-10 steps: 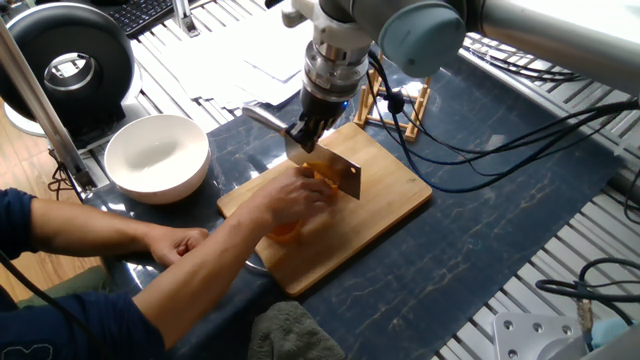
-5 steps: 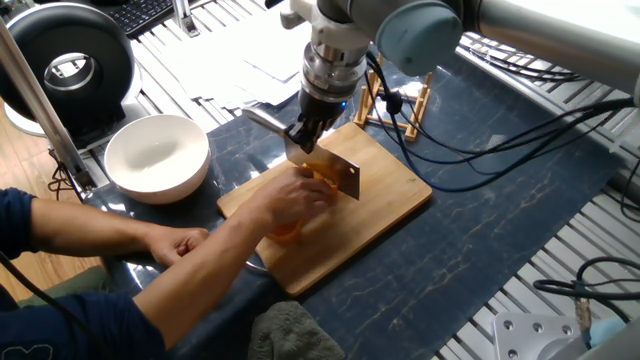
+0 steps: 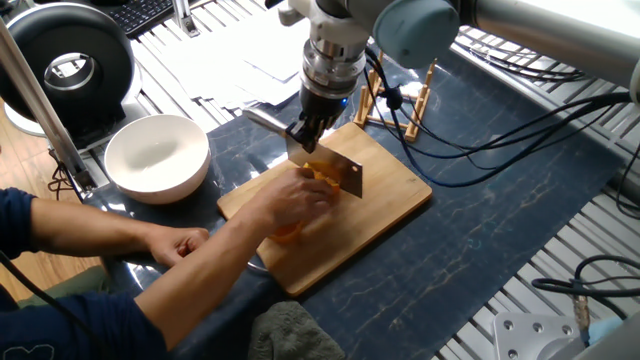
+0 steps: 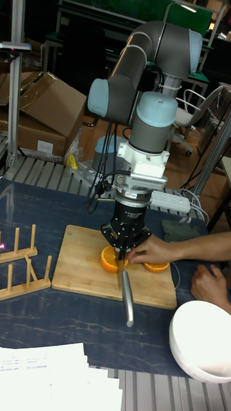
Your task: Chop the orange
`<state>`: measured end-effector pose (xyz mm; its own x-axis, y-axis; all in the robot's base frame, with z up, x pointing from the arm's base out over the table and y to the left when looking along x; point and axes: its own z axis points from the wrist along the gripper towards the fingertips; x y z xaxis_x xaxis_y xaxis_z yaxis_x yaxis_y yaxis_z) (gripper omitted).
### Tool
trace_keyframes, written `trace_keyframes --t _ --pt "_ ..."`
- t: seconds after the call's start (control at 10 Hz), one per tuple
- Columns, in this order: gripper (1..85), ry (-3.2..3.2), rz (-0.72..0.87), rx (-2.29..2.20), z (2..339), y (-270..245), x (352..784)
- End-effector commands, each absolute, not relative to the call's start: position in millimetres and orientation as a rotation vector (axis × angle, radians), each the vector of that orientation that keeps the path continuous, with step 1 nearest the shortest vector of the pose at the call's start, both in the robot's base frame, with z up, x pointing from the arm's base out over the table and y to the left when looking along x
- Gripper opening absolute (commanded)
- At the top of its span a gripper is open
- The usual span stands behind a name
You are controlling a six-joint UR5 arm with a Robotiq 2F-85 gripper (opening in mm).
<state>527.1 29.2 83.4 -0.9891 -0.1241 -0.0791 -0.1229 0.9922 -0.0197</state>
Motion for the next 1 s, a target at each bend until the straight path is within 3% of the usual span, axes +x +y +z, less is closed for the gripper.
trace_keyframes --t 0.0,0.6,0.9 --pt "1.3 3.071 -0.062 -0.221 88 22 521" --pt "1.3 3.075 -0.041 -0.225 92 20 517" --pt "1.3 3.057 -0.081 -0.261 112 13 529"
